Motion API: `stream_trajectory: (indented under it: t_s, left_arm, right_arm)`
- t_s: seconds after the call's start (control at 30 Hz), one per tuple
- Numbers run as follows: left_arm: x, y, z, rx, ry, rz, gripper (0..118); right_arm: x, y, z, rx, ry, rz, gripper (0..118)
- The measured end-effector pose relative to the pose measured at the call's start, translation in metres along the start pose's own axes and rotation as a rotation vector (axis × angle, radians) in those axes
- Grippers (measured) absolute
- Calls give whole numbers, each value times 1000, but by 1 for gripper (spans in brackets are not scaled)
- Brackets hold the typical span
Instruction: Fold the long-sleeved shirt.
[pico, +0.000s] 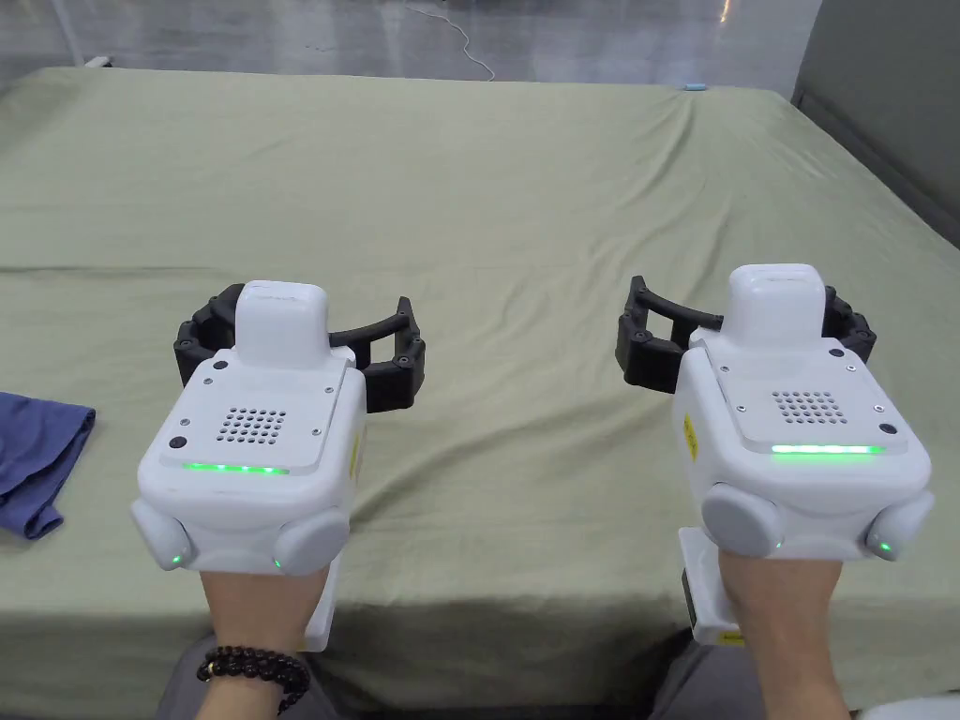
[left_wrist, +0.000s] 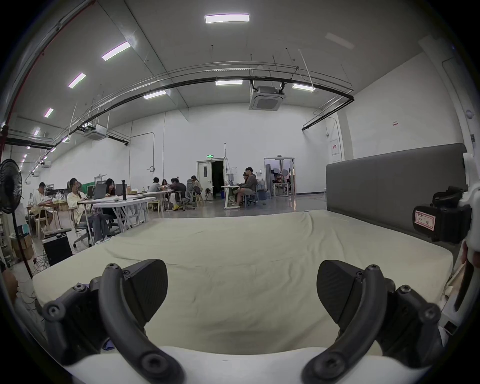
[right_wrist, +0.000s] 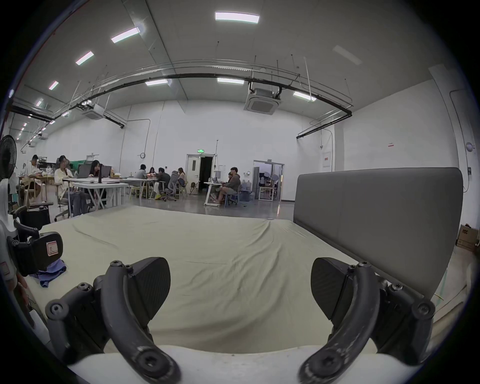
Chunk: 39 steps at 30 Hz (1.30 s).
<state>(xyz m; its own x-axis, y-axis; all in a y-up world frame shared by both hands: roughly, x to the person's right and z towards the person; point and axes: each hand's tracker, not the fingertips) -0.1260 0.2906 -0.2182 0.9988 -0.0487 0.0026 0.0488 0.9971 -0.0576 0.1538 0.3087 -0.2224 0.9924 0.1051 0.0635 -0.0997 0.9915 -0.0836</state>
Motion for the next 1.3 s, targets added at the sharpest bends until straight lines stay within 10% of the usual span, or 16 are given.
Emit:
stream_trajectory:
  t_s: [1.3]
  left_arm:
    - [1, -10, 6, -15, -19, 12, 115]
  right_arm:
    - [-3, -7, 1, -32, -15, -5, 109]
